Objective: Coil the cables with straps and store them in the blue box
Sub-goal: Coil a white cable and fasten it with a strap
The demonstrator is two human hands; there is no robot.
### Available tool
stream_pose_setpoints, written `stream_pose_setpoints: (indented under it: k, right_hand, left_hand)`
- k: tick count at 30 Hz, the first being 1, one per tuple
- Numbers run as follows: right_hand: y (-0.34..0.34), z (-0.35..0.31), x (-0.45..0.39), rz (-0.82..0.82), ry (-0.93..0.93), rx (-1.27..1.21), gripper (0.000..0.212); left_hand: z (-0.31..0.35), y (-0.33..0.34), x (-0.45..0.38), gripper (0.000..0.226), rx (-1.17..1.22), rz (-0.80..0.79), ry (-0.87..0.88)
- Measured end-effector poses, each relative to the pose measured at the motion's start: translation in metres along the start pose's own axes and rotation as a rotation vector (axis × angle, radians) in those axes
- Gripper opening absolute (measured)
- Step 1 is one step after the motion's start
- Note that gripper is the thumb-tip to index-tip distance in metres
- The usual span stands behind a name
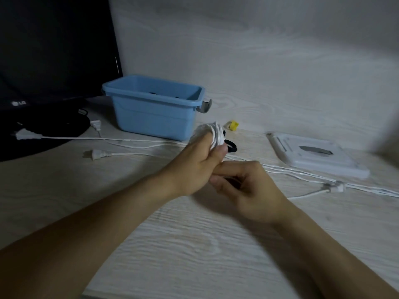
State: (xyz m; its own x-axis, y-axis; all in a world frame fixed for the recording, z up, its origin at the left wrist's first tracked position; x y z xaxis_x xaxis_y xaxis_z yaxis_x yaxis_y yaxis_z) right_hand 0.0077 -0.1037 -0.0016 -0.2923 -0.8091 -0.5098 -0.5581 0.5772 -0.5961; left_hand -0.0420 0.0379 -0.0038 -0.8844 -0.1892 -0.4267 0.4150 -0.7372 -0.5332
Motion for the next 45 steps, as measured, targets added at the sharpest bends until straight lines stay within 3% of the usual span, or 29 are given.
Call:
stream_pose_setpoints:
  k: [3,7,11,14,16,21,25,30,33,35,39,42,45]
  right_hand:
    - [-0.011,-0.002,-0.001,0.193,-0.076,0.068,0.018]
    - [-0.014,-0.009,0.0,0.43,-0.092,0.069,0.008]
    - [-0.025,-0.006,0.001,0.565,0.001,-0.049,0.028]
    - [-0.031,-0.004,0.0,0.555,0.036,-0.06,0.021]
    - [-0.034,-0.001,-0.002,0.548,0.077,-0.104,0.011]
    - [-0.032,0.02,-0.002,0.417,0.231,-0.008,0.02]
    - [-0.022,0.034,0.001,0.195,0.354,0.077,0.023]
    - [-0.012,0.033,0.002,0.14,0.371,-0.011,0.01]
    - [-0.003,0.025,0.002,0.035,0.309,0.039,0.002]
    - [0.002,0.021,0.001,-0.019,0.256,0.098,0.008]
    - [0.004,0.014,0.0,-0.117,0.163,0.203,0.031]
    - [0.006,0.008,0.001,-0.17,0.095,0.195,0.035]
    - [0.005,0.001,-0.001,-0.12,0.049,0.163,0.025]
  left_hand:
    - [0.009,0.001,0.003,0.04,0.161,-0.031,-0.063]
    - [0.017,-0.002,0.003,0.043,0.141,-0.075,-0.025]
    - [0.025,-0.003,0.007,0.059,0.147,-0.151,-0.073]
    - [0.023,-0.009,0.004,0.06,0.286,-0.176,-0.183]
    - [0.019,-0.014,0.002,0.057,0.512,-0.143,-0.271]
    - [0.014,-0.026,-0.007,0.058,1.12,0.009,-0.423]
    - [0.007,-0.043,-0.012,0.055,1.447,0.145,-0.403]
    - [0.001,-0.062,-0.014,0.046,1.644,0.362,-0.322]
    - [0.002,-0.063,-0.015,0.039,1.573,0.436,-0.32]
    - [0.005,-0.059,-0.016,0.034,1.441,0.464,-0.343]
    - [0.002,-0.046,-0.019,0.021,0.854,0.484,-0.236]
    - [0.001,-0.034,-0.015,0.015,0.377,0.305,-0.1]
    - [-0.001,-0.02,-0.009,0.005,0.138,0.077,-0.046]
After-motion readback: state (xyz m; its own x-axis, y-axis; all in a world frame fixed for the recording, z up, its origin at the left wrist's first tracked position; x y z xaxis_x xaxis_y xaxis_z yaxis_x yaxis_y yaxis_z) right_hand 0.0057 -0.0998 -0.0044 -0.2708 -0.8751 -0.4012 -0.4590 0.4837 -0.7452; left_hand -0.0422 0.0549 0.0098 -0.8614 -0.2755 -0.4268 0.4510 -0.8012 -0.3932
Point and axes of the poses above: each hand's wrist, its own x-axis away from the middle knuckle, its own y-axis out of the palm, z = x × y, the point moved 2 cm from there along -x, towards the middle knuckle, and after that the axes turned 2 degrees about -x, right-handed, at the moved point
